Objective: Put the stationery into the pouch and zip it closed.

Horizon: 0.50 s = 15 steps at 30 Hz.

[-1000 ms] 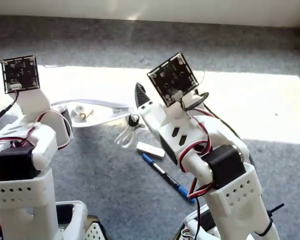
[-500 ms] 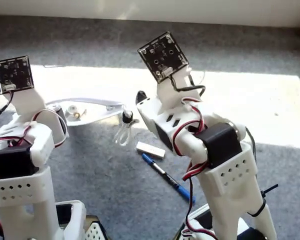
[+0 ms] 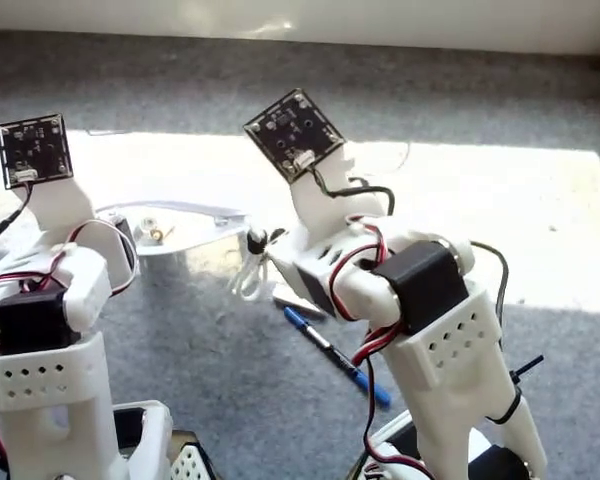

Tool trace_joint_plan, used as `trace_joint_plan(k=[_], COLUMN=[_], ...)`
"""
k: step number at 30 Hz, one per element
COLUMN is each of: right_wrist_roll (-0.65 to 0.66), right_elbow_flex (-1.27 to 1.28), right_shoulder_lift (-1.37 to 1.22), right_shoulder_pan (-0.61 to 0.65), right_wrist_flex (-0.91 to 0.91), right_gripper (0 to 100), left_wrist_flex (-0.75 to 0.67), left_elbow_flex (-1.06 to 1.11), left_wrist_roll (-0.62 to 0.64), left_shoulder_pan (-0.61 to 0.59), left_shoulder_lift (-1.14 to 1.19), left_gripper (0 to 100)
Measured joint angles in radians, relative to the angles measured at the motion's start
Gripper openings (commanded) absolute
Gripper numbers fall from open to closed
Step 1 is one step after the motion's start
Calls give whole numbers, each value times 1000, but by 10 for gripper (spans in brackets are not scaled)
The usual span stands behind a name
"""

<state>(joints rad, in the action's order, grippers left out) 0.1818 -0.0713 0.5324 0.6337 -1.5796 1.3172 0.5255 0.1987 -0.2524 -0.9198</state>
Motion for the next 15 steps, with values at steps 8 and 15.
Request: trace_joint_plan(k=[8,15], right_wrist_roll=[-6,-6], right_elbow_flex=[121,210], right_shoulder_lift=[0,0], right_shoulder_pan=[6,6], right_wrist_flex=[-41,-41], right_gripper=[331,331], left_wrist_flex=[-2,-2], left_elbow_flex=[0,0], left_wrist_roll=[0,0], left_shoulder_pan=[0,0], left_shoulder_lift=[0,0], left_gripper=[8,8])
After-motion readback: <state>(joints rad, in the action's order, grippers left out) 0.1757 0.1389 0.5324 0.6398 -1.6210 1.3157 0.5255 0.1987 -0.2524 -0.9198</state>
